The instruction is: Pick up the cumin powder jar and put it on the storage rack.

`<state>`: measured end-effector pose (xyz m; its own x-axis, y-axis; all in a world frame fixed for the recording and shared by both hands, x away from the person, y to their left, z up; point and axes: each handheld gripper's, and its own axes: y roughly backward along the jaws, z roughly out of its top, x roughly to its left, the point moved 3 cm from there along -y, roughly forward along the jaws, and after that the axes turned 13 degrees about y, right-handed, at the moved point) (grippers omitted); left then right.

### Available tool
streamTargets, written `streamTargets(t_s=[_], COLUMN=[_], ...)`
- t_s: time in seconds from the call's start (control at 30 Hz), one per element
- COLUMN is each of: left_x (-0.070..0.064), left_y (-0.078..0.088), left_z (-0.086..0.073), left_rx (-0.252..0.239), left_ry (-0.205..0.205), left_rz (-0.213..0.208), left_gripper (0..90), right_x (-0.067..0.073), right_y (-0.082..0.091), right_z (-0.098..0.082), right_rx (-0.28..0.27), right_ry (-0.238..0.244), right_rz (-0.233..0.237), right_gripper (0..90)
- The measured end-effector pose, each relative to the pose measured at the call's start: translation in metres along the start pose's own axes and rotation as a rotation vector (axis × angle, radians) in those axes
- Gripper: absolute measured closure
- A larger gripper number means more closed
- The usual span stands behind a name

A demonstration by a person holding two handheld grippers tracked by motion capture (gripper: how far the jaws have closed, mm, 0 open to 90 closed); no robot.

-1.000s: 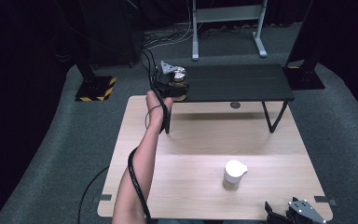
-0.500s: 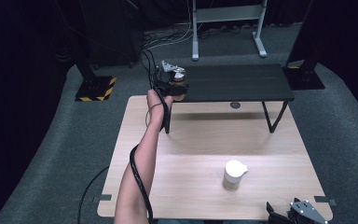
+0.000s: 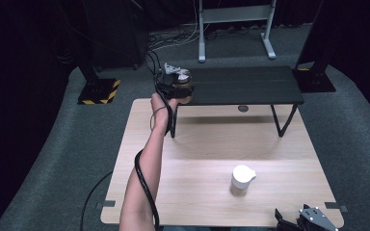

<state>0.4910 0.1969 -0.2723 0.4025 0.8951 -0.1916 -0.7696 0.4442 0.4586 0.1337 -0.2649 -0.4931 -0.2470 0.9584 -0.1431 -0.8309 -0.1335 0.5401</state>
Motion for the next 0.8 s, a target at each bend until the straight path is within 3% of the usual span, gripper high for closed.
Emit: streamTargets(t_s=[0.37, 0.4, 0.43, 0.47, 0.57, 0.7, 0.8], left_x=[-0.003, -0.005, -0.006, -0.007, -0.004, -0.002, 0.002], left_y=[0.001, 0.001, 0.002, 0.004, 0.012, 0.029, 0.044], left_z=[0.0, 0.002, 0.002, 0.0, -0.002, -0.012, -0.028], left_rx=[0.012, 0.033, 0.033, 0.028, 0.025, 0.019, 0.004], left_ry=[-0.006, -0.01, -0.011, -0.014, -0.001, -0.014, -0.025], left_rz=[0.013, 0.023, 0.03, 0.04, 0.029, 0.054, 0.061], left_gripper=[29.8, 25.1, 16.9, 14.6, 3.1, 0.1, 0.1], right_x=[0.0, 0.0, 0.0, -0.001, 0.0, 0.001, 0.003], right_y=[0.001, 0.001, 0.001, 0.002, 0.003, 0.005, 0.005], right_z=[0.0, 0.0, 0.0, 0.0, 0.001, 0.002, 0.003], right_rx=[-0.009, -0.01, -0.013, -0.01, -0.02, -0.034, -0.036], right_ry=[-0.003, -0.005, -0.006, -0.005, -0.001, 0.008, 0.011], right_rz=[0.008, 0.011, 0.015, 0.017, 0.017, 0.013, 0.011], right_gripper=[0.0, 0.0, 0.0, 0.0, 0.0, 0.0, 0.0])
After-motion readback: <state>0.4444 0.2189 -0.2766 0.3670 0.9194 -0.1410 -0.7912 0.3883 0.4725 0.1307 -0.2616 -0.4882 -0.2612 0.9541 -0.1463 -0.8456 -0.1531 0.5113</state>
